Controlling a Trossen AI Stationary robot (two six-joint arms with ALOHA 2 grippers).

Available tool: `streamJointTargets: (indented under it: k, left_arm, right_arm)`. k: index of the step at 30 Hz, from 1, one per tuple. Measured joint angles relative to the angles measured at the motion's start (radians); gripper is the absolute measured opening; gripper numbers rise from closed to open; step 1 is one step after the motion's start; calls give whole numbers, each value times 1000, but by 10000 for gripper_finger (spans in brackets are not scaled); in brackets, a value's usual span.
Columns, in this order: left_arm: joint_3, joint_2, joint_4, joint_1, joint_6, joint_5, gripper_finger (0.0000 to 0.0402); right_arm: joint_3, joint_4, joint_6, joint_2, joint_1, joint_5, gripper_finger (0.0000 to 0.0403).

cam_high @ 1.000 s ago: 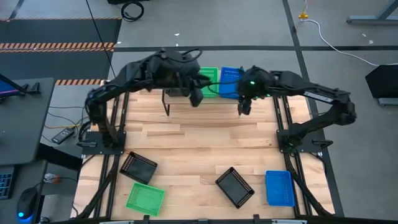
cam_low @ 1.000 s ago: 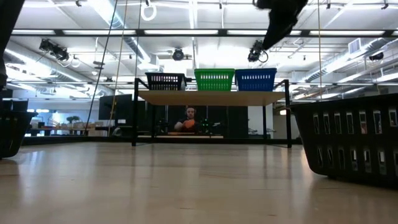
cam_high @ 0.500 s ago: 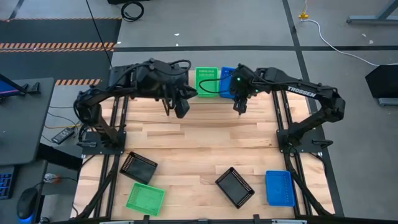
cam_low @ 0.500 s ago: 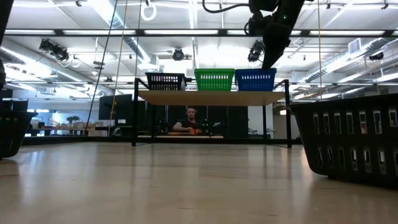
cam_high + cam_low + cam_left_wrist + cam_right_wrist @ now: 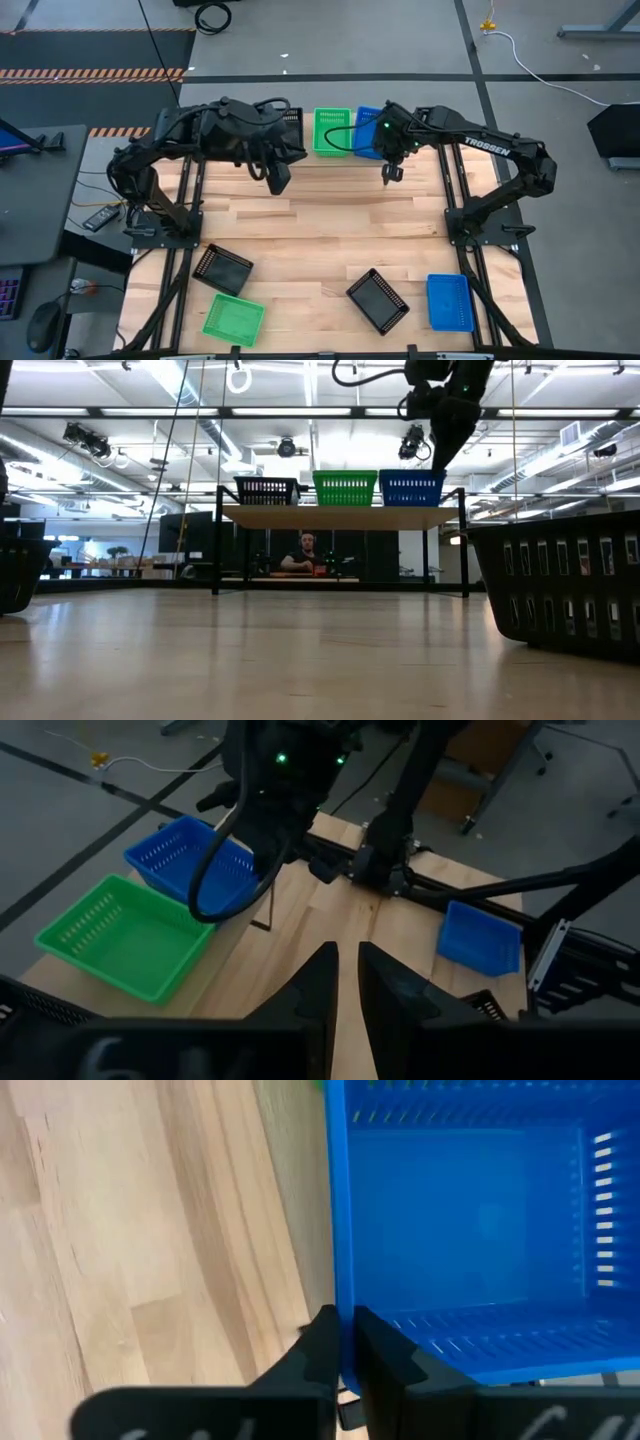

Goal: Stack baskets on shelf by color
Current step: Adjust the stacked blue baskets

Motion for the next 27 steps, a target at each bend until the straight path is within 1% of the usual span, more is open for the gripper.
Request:
streamJointTargets:
  k: [3, 9, 16, 19, 24, 27]
  left_arm:
    - [0, 2, -2, -9, -4, 0, 46]
    - [0, 2, -2, -27, -21, -4, 43]
    - [0, 2, -3, -48, -44, -27, 43]
    - [0, 2, -3, -56, -52, -27, 41]
    - [0, 2, -3, -61, -57, -28, 39]
    - [0, 2, -3, -60, -58, -31, 38]
  right_arm:
    - [1, -6, -1, 0, 0, 0, 18]
    - [1, -25, -51, 0, 0, 11, 42]
    - [1, -36, -101, 0, 0, 34, 29]
    - [1, -36, -124, 0, 0, 38, 29]
    - [1, -43, -160, -16, 0, 43, 51]
    - [1, -45, -178, -34, 0, 83, 61]
